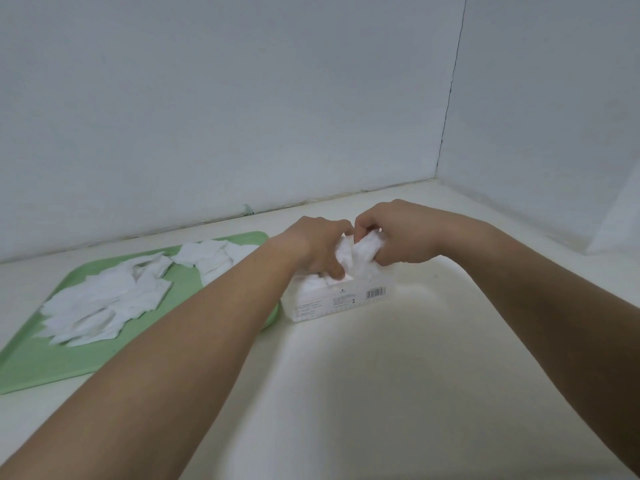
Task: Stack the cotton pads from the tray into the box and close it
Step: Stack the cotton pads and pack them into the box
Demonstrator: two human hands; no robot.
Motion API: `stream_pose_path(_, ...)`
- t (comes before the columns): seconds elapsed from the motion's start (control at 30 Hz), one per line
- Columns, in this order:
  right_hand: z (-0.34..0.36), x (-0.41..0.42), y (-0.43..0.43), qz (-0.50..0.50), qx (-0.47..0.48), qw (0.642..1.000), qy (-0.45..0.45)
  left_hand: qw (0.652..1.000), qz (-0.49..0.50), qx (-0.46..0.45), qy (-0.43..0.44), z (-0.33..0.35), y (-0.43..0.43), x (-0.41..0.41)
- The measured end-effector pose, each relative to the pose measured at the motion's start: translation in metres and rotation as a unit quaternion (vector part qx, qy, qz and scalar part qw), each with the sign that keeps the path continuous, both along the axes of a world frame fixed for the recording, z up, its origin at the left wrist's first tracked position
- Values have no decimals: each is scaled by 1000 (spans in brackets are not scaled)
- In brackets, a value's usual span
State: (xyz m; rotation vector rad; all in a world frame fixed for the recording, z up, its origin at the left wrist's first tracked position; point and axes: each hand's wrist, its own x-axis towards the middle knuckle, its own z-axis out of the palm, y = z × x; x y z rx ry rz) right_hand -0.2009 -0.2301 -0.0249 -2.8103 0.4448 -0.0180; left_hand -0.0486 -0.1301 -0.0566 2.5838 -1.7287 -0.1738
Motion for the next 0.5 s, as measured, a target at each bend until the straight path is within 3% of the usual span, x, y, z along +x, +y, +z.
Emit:
stream_pose_path(0.17, -4, 2, -2, 30, 44, 998, 25, 1000, 8, 2, 1, 2, -1, 1)
stream_pose_path(0.27, -4, 3, -6, 9, 133, 989, -61, 1000, -4, 6, -6, 2, -1, -2)
stream_pose_path(0.33, -4, 2, -6, -7, 273, 954, -127, 1000, -13, 6, -14, 2, -1, -4)
stream_pose_path(0.43, -10, 7, -5, -23, 483, 862, -151, 1000, -8, 6, -16, 2, 2, -7)
stream_pose_path(0.5, -17, 11, -4, -28, 544, 827, -139, 1000, -5, 5, -23, 3, 3, -6)
